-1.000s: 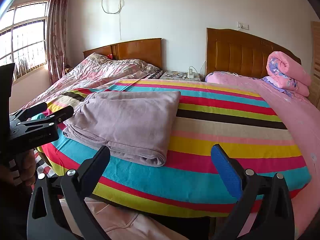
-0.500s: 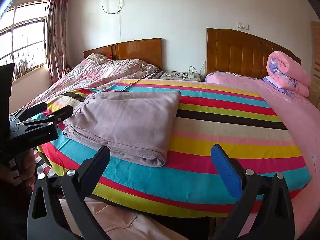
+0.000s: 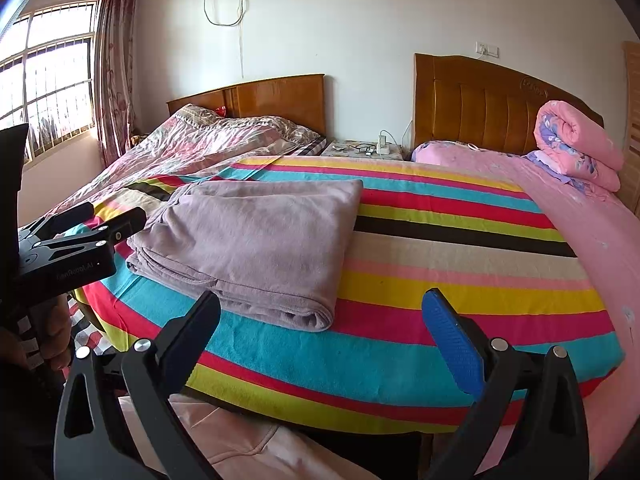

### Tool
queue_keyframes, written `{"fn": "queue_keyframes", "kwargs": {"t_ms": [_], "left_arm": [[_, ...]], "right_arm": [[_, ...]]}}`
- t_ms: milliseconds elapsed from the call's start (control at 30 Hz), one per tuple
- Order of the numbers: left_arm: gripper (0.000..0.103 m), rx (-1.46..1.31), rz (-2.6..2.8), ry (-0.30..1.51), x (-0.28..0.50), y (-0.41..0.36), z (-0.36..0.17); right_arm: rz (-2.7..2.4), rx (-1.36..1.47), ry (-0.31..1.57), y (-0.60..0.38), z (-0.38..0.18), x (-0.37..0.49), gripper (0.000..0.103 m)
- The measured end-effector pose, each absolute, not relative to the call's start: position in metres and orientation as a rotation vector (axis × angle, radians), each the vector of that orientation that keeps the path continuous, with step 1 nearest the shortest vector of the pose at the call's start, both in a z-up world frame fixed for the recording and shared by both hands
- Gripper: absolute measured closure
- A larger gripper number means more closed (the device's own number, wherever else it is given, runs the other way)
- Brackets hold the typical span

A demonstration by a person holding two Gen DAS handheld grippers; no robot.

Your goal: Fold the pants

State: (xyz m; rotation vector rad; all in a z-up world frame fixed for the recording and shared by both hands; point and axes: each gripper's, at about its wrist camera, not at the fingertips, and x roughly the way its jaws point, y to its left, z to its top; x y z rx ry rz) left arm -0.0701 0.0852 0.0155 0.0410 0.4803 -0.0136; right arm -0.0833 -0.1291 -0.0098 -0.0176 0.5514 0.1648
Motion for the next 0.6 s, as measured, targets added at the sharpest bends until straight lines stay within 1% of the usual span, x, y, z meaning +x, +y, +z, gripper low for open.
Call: {"fn": "queue_keyframes", "kwargs": {"t_ms": [600], "left_arm": [[0.001,0.029,-0.023,0.498,-0.0664,0.0856,0.0124]], "right_arm": [[0.174,-0.012,0.566,-0.1329,-0.0128,-0.083,0.005]]}}
